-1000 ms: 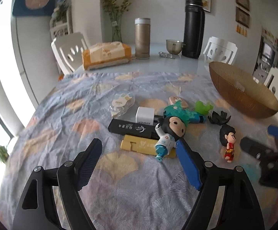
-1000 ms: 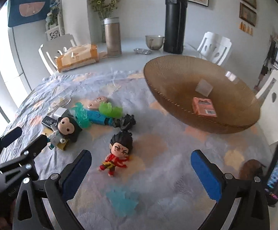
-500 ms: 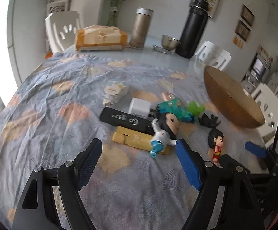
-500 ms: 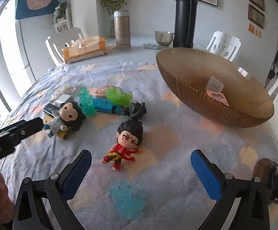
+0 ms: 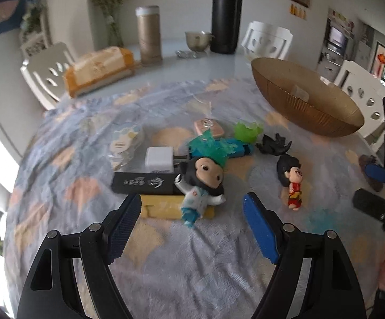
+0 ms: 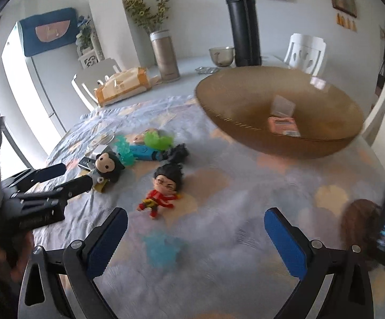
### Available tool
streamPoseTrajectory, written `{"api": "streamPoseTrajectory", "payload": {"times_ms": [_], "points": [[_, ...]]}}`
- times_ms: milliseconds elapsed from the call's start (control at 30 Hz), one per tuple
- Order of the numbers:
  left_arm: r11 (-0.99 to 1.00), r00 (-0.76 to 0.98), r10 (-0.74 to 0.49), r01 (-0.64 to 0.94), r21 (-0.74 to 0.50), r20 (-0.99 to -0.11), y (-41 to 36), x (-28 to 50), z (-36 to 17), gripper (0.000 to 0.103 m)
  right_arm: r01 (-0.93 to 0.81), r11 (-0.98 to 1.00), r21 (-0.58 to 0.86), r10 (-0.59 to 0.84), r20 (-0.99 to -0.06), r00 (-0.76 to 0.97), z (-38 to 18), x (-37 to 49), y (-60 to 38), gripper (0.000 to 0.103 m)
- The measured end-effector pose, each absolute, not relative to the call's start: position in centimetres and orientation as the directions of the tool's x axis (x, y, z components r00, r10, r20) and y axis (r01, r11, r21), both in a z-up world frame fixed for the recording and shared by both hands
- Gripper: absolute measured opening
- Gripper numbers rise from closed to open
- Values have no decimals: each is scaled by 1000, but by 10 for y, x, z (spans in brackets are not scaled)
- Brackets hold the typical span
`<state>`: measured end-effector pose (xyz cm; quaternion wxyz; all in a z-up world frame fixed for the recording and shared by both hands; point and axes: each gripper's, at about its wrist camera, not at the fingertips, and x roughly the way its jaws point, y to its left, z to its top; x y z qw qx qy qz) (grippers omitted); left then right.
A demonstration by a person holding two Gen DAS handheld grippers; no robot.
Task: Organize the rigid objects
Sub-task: 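Move both tools back from the bowl toward the figures on the table, then grasp the monkey figure with the left tool while the right tool grasps the red-clothed figure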
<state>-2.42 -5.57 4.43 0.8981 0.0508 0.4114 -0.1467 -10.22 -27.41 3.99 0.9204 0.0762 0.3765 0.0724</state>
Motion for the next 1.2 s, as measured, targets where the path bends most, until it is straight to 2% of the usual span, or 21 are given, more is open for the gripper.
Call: {"api": "streamPoseTrajectory", "payload": {"times_ms": [67, 100, 133, 167, 267, 400, 500, 600, 633, 700, 767, 800, 833, 1000, 1033, 1200], "points": [[941, 576, -263, 329, -75, -774, -57, -12, 41, 78, -57, 971, 232, 205, -682, 703, 46, -102, -287, 103], [938, 554, -279, 333, -98, -785, -58, -6, 38, 78, -47, 964, 262, 221, -688, 691, 47, -99, -292, 98], [935, 535, -294, 332, -123, -792, -59, 0, 35, 78, -41, 949, 311, 256, -693, 674, 48, -94, -297, 88], [933, 525, -308, 329, -145, -793, -60, 6, 32, 77, -36, 935, 353, 289, -697, 657, 47, -89, -300, 83], [936, 550, -298, 330, -124, -780, -65, 7, 28, 75, -13, 912, 411, 336, -727, 598, 39, -70, -293, 82], [937, 581, -271, 341, -73, -768, -71, 3, 22, 68, -18, 919, 394, 339, -763, 550, 27, -51, -265, 82], [934, 586, -278, 351, -71, -761, -73, 2, 24, 56, -17, 932, 361, 314, -786, 533, 20, -37, -250, 82], [935, 594, -275, 347, -67, -756, -72, 2, 25, 46, -12, 953, 302, 264, -810, 524, 15, -26, -236, 70], [935, 596, -279, 346, -72, -753, -71, 2, 25, 38, -6, 961, 277, 240, -821, 519, 13, -23, -231, 69], [934, 593, -291, 346, -89, -751, -68, 2, 25, 37, 1, 964, 264, 226, -827, 515, 9, -19, -227, 65], [932, 591, -303, 348, -102, -748, -67, 2, 25, 37, -5, 971, 237, 204, -823, 530, 11, -19, -223, 57], [932, 593, -304, 349, -102, -745, -66, 2, 25, 37, -15, 972, 233, 205, -823, 530, 10, -19, -221, 42], [932, 599, -302, 351, -96, -741, -67, 1, 26, 37, -18, 974, 226, 201, -824, 530, 10, -19, -220, 37], [923, 620, -343, 364, -128, -706, -62, -6, 33, 36, -19, 959, 281, 245, -799, 549, 14, -27, -230, 36], [921, 626, -353, 363, -141, -696, -60, -8, 36, 36, -22, 952, 306, 266, -784, 561, 18, -32, -237, 28], [923, 637, -361, 347, -165, -681, -54, -7, 38, 36, -6, 961, 277, 228, -781, 581, 26, -42, -255, 27]]}}
